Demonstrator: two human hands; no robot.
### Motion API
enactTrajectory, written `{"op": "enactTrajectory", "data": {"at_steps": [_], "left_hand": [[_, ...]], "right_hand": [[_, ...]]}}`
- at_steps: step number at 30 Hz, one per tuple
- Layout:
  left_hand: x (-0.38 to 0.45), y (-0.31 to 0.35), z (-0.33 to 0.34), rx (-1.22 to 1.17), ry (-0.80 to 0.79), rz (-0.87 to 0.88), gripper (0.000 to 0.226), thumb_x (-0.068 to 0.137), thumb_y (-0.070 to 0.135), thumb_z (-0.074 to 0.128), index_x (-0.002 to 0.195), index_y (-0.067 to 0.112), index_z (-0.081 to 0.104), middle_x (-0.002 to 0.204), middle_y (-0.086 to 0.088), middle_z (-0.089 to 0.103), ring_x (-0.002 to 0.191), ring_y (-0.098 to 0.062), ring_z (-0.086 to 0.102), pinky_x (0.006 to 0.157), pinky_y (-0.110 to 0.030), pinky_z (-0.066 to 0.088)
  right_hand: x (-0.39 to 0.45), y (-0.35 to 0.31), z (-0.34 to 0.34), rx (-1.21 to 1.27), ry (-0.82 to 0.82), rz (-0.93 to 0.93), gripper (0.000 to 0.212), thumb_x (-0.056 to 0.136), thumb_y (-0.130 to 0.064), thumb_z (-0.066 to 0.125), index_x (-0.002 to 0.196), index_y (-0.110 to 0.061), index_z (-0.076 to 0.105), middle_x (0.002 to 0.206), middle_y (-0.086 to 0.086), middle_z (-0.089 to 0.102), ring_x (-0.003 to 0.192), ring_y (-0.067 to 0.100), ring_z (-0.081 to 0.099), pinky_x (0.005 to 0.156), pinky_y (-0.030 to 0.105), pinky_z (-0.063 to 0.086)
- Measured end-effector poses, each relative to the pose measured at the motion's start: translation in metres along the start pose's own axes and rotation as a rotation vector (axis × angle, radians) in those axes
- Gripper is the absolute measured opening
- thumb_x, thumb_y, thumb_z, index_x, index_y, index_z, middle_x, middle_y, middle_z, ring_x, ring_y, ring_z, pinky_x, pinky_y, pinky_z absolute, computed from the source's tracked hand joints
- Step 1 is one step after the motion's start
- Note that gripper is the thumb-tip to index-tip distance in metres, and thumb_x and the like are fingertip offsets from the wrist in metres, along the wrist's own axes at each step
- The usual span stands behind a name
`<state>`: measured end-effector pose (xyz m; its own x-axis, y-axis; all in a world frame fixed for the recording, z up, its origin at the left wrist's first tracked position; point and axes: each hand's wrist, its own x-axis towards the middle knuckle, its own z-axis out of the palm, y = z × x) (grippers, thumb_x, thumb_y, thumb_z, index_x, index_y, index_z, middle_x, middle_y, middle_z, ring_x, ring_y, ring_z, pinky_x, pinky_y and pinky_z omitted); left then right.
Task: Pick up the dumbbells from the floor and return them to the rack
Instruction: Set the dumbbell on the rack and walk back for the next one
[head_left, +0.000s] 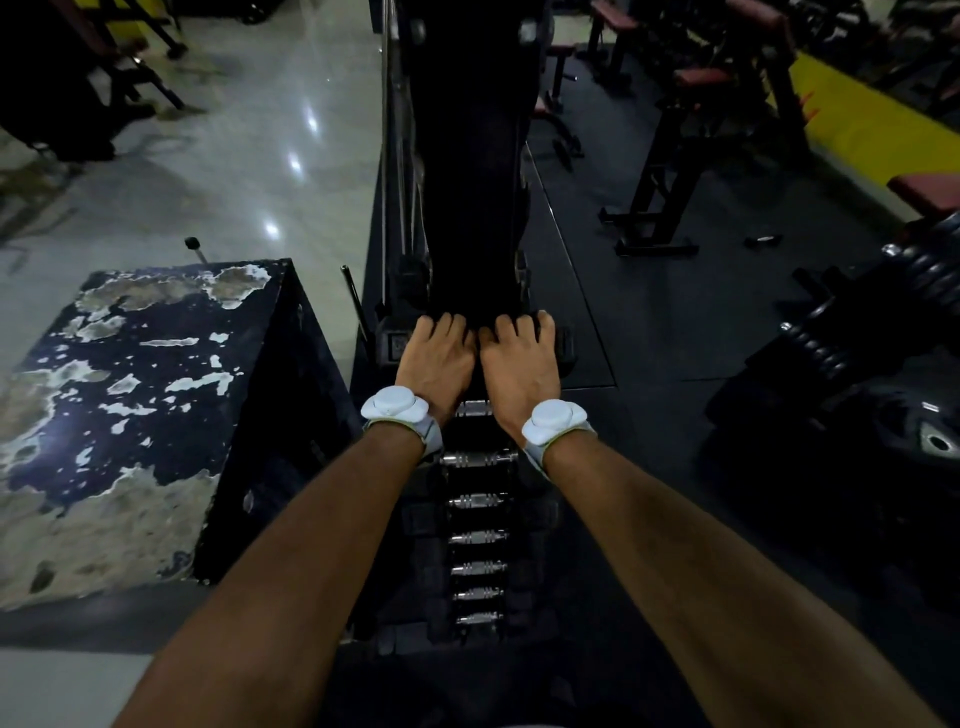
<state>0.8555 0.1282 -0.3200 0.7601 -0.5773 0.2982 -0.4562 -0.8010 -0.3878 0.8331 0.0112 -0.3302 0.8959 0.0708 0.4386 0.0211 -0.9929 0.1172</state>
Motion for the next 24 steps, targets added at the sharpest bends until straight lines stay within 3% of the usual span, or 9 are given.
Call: {"op": "enactTrajectory", "data": {"at_steps": [6, 10, 15, 24], "left_hand": [[-0.003, 0.002, -0.018, -0.11, -0.16, -0.08, 0.036, 0.079, 0.018, 0.065, 0.115, 0.012, 0.063, 0.112, -0.011, 0.06, 0.107, -0.031, 0.053, 0.087, -0.041, 0.04], [-0.009, -0.001, -0.021, -0.138, -0.146, -0.047, 0.043, 0.08, 0.014, 0.064, 0.123, 0.008, 0.061, 0.109, -0.011, 0.061, 0.104, -0.032, 0.054, 0.086, -0.039, 0.043], [-0.006, -0.001, -0.025, -0.165, -0.17, -0.064, 0.034, 0.092, 0.014, 0.052, 0.124, 0.008, 0.061, 0.116, -0.012, 0.061, 0.112, -0.032, 0.053, 0.087, -0.039, 0.043], [-0.004, -0.001, -0.024, -0.22, -0.175, -0.087, 0.032, 0.093, 0.013, 0.051, 0.123, 0.007, 0.062, 0.123, -0.012, 0.056, 0.118, -0.032, 0.048, 0.091, -0.039, 0.042]], "right_hand": [[0.002, 0.001, -0.011, -0.013, -0.094, -0.017, 0.024, 0.077, -0.015, 0.07, 0.101, -0.015, 0.074, 0.104, 0.011, 0.064, 0.1, 0.037, 0.057, 0.111, 0.06, 0.032], [0.002, 0.004, -0.023, -0.038, -0.19, -0.044, 0.031, 0.088, -0.013, 0.059, 0.119, -0.015, 0.067, 0.122, 0.011, 0.06, 0.114, 0.037, 0.051, 0.118, 0.063, 0.018], [-0.002, 0.0, -0.021, -0.061, -0.17, -0.032, 0.026, 0.091, -0.014, 0.057, 0.113, -0.015, 0.072, 0.111, 0.008, 0.067, 0.109, 0.035, 0.056, 0.115, 0.064, 0.027], [0.004, 0.001, -0.029, -0.033, -0.272, -0.055, 0.032, 0.092, -0.015, 0.056, 0.123, -0.017, 0.066, 0.128, 0.008, 0.059, 0.121, 0.036, 0.049, 0.12, 0.06, 0.015]]}}
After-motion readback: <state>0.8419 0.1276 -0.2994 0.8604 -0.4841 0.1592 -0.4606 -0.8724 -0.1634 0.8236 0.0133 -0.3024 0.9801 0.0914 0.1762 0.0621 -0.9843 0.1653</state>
